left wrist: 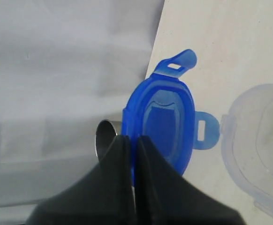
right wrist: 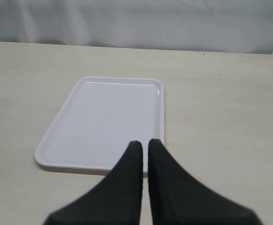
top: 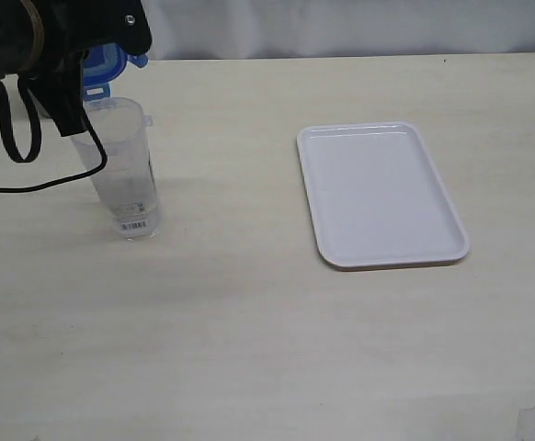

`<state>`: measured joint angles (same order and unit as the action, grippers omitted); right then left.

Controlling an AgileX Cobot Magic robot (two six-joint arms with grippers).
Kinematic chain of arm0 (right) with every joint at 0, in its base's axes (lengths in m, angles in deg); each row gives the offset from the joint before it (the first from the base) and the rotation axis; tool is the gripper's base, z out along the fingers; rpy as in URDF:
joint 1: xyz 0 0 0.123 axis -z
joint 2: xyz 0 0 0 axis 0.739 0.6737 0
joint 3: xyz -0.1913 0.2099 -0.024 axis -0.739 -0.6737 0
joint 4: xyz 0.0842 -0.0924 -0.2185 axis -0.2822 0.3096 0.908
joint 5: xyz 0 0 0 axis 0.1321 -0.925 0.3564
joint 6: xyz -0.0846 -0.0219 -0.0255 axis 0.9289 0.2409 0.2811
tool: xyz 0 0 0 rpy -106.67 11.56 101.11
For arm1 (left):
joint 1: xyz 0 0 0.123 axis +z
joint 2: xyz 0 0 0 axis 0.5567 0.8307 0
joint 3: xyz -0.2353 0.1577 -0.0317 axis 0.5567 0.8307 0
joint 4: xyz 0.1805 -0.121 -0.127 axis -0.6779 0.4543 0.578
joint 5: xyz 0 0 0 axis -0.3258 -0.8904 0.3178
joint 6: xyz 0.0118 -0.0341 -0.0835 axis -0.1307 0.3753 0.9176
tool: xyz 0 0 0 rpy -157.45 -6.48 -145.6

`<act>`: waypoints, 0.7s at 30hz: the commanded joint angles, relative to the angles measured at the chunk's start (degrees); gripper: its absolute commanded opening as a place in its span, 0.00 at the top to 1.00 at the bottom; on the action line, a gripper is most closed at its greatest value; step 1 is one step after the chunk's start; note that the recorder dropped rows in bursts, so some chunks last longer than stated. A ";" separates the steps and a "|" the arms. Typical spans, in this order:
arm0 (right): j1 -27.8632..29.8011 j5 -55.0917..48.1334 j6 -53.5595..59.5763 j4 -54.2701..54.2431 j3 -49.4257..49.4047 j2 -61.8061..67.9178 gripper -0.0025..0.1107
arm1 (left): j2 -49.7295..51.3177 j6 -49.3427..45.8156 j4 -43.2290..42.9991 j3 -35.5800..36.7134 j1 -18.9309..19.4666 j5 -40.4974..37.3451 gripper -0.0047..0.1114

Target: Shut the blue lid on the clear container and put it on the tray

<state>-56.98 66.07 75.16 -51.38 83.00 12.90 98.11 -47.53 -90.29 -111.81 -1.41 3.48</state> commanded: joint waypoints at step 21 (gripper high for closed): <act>-0.20 0.23 0.34 -0.02 -0.14 -0.28 0.94 | -3.43 2.77 2.78 0.70 -0.16 -1.86 0.96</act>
<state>-56.98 66.07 75.16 -51.38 83.00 12.90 95.25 -45.74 -88.69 -111.24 -1.41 1.56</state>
